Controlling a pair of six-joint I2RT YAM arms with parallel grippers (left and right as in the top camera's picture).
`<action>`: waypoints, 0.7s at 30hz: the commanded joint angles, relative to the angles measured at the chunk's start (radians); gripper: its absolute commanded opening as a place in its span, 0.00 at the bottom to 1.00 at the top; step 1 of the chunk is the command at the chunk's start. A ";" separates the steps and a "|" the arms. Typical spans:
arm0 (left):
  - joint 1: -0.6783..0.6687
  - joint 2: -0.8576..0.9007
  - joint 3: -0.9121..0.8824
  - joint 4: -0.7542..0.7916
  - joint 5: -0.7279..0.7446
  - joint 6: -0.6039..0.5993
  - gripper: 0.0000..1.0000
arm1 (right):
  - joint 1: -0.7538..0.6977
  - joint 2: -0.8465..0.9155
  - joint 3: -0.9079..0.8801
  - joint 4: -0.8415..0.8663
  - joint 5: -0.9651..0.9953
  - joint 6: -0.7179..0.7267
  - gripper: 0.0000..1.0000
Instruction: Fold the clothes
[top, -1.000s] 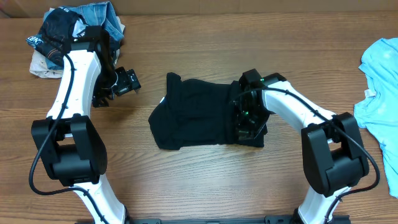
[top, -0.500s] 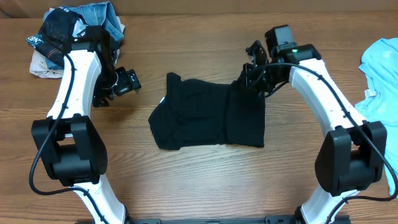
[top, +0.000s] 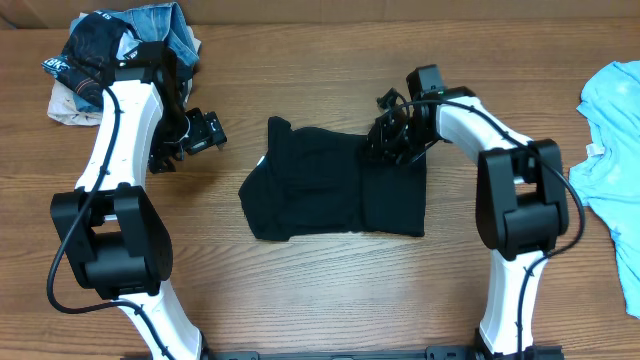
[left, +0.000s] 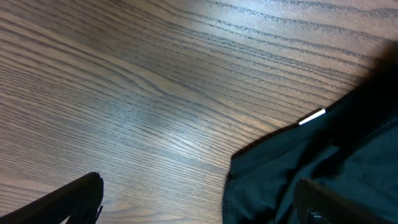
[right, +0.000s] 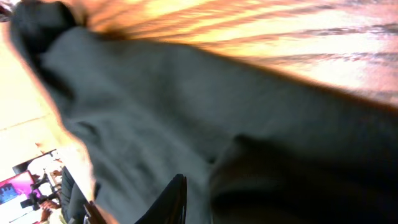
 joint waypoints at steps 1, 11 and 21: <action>-0.006 0.003 0.005 -0.002 0.006 0.010 1.00 | -0.019 0.005 0.008 0.024 -0.051 -0.017 0.16; -0.006 0.003 0.005 0.000 0.006 0.010 1.00 | -0.096 -0.137 0.259 -0.354 -0.110 -0.133 0.18; -0.006 0.003 0.005 0.003 0.006 0.009 1.00 | -0.077 -0.163 0.143 -0.653 -0.110 -0.373 0.19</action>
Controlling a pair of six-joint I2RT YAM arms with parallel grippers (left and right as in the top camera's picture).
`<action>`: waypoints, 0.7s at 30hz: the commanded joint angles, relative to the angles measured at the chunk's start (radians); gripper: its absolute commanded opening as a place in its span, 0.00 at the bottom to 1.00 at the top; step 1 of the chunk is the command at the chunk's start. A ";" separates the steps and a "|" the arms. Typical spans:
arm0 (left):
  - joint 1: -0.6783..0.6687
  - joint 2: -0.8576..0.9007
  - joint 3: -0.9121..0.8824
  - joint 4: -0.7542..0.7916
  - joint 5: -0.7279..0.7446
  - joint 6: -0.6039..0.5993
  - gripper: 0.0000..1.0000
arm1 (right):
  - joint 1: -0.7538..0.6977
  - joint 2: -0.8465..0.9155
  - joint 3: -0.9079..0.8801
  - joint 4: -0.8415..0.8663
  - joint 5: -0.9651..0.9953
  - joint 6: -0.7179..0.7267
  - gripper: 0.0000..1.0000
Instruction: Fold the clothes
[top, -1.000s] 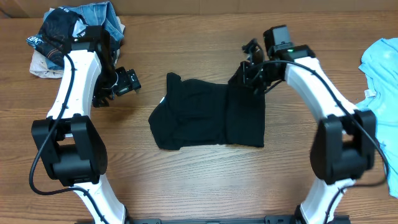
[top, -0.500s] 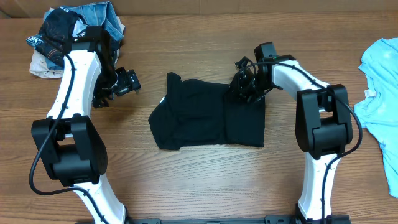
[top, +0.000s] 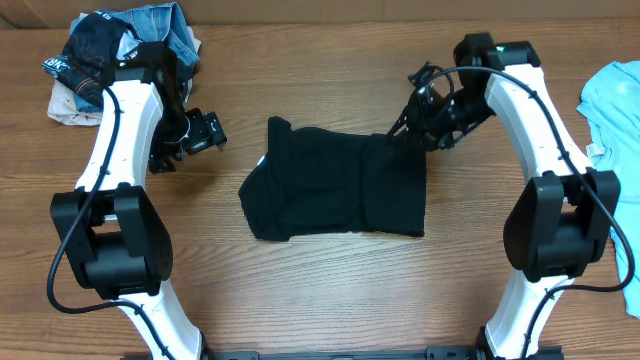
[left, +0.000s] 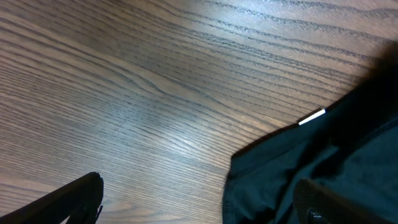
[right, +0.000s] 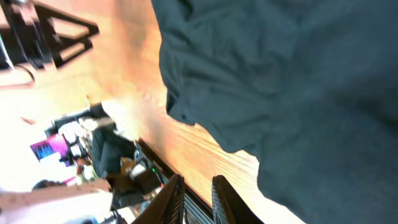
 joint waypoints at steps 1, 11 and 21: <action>-0.006 0.003 0.005 0.003 0.007 0.009 1.00 | 0.023 0.013 -0.124 0.040 -0.008 -0.087 0.19; -0.008 0.003 0.005 0.000 0.007 0.012 1.00 | 0.024 0.014 -0.610 0.459 -0.086 0.058 0.25; -0.008 0.003 0.005 0.004 0.033 0.057 1.00 | 0.022 -0.060 -0.461 0.351 0.027 0.090 0.20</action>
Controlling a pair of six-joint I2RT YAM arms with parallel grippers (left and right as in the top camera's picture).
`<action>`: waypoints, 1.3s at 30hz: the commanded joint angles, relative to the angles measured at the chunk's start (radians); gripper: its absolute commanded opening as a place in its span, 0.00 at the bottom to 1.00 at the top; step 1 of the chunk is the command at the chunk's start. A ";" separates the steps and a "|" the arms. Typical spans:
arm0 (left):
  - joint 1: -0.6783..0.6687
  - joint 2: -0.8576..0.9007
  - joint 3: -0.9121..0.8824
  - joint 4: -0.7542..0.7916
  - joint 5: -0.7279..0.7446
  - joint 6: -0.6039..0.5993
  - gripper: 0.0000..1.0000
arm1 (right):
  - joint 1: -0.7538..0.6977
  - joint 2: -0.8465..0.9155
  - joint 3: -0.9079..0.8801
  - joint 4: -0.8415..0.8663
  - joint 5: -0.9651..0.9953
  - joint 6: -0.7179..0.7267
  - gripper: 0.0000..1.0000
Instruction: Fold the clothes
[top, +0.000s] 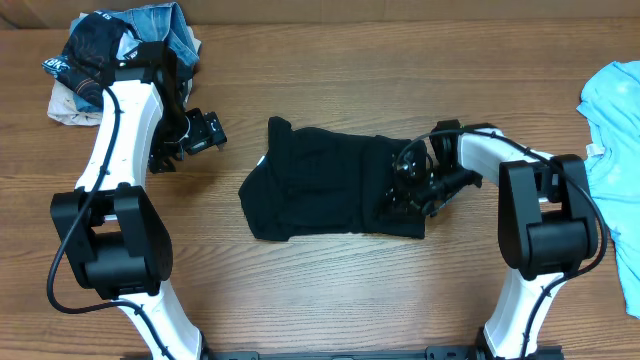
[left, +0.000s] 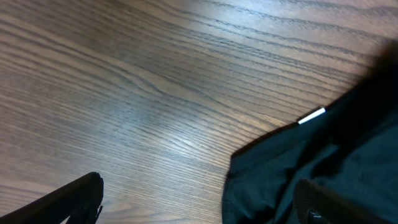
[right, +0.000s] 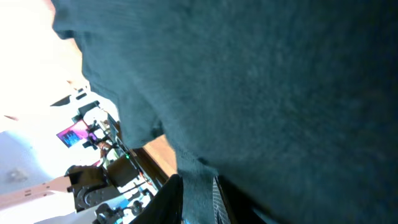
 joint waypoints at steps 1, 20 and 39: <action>-0.009 0.003 0.005 0.014 0.084 0.120 1.00 | -0.003 -0.116 0.179 -0.092 0.172 0.061 0.26; -0.069 0.003 -0.254 0.264 0.506 0.262 1.00 | 0.000 -0.210 0.511 -0.404 0.496 0.233 1.00; -0.066 0.003 -0.389 0.375 0.350 0.195 1.00 | 0.000 -0.360 0.555 -0.440 0.496 0.220 1.00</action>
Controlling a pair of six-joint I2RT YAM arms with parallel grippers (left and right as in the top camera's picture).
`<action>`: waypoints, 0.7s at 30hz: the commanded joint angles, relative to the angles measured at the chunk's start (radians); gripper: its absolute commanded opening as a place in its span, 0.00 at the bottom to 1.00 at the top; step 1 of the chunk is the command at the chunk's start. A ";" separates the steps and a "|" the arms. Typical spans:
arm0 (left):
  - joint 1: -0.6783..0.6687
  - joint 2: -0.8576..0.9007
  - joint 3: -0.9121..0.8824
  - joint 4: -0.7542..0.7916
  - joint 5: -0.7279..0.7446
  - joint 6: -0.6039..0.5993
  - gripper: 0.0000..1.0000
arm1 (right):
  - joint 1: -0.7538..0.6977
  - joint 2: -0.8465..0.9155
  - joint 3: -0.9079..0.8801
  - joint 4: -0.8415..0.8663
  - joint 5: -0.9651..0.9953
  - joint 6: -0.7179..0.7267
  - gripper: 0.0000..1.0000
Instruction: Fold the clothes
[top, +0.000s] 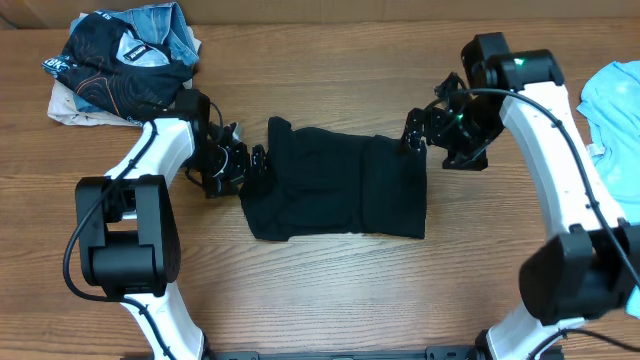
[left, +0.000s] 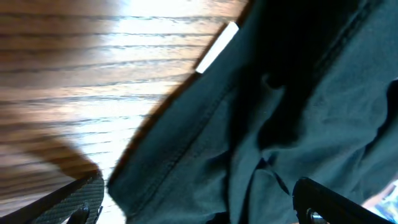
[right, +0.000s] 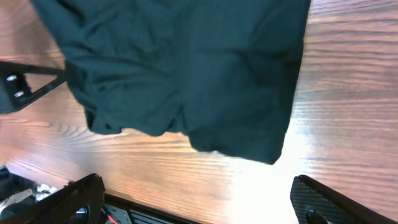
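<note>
A black garment (top: 340, 188) lies folded in a rough rectangle at the table's middle, with a white tag (left: 214, 46) near its left edge. My left gripper (top: 246, 165) is low at that left edge, open, with black cloth (left: 261, 124) lying between its fingers (left: 68, 202). My right gripper (top: 428, 132) hangs above the garment's upper right corner, wide open and holding nothing. The right wrist view looks down on the garment (right: 186, 68) and bare wood.
A pile of dark and denim clothes (top: 120, 48) sits at the back left corner. A light blue shirt (top: 612, 130) lies spread at the right edge. The wooden table (top: 330, 290) is bare in front of the garment.
My left gripper has moved from bare wood left of the garment to its left edge, open around the cloth. My right gripper has left the garment's right part, risen and opened.
My right gripper was shut on the garment's upper middle, then off its upper right corner, then down on its right part, while the left stayed open and apart. The garment's shape looks unchanged. Now both grippers are open, one at each end.
</note>
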 joint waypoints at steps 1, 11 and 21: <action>0.001 0.003 -0.006 0.017 -0.071 -0.018 0.99 | 0.000 -0.114 0.043 -0.014 0.003 -0.003 1.00; -0.035 0.006 -0.006 0.080 -0.045 0.024 0.97 | 0.000 -0.262 0.043 -0.036 0.002 -0.003 1.00; -0.081 0.068 -0.006 0.130 -0.043 0.035 0.97 | 0.000 -0.274 0.043 -0.080 0.002 -0.003 1.00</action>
